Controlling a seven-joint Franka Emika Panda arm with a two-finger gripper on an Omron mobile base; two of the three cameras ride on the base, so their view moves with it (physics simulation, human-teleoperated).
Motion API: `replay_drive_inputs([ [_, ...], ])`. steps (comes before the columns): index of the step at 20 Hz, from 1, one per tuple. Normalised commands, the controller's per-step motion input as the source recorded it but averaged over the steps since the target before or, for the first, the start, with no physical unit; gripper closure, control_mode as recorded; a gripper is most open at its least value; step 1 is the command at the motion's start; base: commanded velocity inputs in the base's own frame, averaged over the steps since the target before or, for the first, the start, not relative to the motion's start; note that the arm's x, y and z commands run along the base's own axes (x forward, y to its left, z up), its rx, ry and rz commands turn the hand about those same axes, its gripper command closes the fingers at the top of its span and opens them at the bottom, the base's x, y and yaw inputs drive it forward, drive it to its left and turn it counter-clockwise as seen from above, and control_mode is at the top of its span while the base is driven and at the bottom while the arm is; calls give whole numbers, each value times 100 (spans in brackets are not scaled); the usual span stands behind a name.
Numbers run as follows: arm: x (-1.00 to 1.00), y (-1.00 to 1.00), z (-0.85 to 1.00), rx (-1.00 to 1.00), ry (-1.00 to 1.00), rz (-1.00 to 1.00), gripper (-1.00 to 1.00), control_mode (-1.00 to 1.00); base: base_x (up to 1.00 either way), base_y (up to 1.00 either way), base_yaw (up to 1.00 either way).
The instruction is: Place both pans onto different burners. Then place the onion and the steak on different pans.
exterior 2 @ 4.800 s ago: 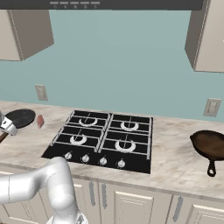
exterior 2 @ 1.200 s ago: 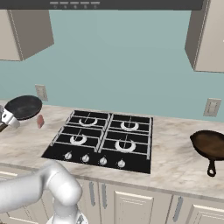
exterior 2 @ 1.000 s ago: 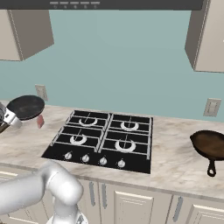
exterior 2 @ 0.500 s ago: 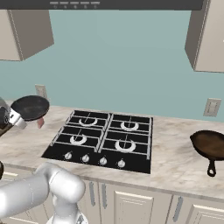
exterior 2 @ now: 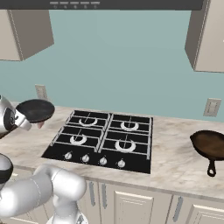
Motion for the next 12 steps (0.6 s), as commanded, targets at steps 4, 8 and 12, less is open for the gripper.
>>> replay_drive_inputs([
  [4, -6, -23, 4, 0, 0, -5, 100, -100, 0, 0, 0],
  [8, -4, -26, 1, 0, -1, -6, 100, -100, 0, 0, 0],
  [12, -3, -30, 1, 0, 0, -8, 100, -100, 0, 0, 0],
])
